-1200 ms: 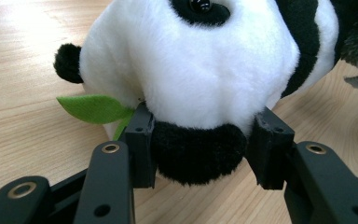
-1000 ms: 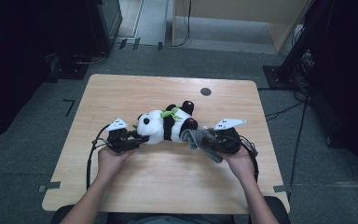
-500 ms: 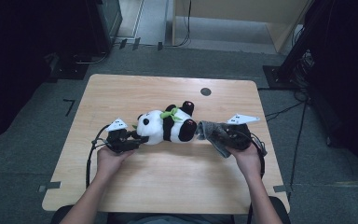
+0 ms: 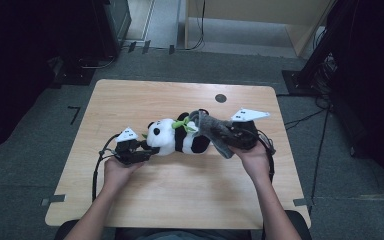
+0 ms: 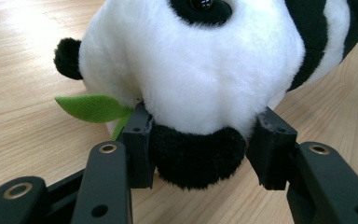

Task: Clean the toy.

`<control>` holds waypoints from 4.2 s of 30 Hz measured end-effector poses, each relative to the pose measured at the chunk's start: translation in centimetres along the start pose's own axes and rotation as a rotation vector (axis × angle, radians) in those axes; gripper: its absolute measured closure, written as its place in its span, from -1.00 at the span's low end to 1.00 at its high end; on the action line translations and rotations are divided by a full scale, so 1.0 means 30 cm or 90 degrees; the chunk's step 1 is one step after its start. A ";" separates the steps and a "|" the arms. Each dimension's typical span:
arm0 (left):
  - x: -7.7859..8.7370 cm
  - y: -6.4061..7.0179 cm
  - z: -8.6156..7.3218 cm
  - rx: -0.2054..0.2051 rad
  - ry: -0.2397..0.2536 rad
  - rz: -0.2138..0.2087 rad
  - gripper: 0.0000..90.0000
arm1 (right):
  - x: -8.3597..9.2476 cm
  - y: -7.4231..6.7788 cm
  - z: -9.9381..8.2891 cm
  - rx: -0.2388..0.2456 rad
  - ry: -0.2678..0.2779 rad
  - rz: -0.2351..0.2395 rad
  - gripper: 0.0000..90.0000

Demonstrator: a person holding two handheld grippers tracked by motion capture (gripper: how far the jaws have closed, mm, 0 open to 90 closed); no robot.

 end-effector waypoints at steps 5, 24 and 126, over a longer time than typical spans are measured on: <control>-0.003 0.001 -0.004 -0.004 -0.006 0.004 0.07 | -0.065 -0.024 -0.010 0.007 -0.042 0.019 0.66; -0.004 -0.008 -0.007 0.011 0.002 -0.004 0.06 | -0.051 0.075 -0.046 -0.035 -0.062 -0.031 0.67; 0.002 -0.012 0.001 0.028 0.000 -0.011 0.06 | -0.117 0.161 0.112 -0.040 -0.074 -0.071 0.66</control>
Point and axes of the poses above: each handheld gripper's, and its own axes: x roughly backward along the jaws, z roughly out of its top, y roughly to its right, the point moved 3 cm from there along -x, roughly forward along the jaws, and after that the axes turned 7 degrees about -x, right-handed, at the moved point
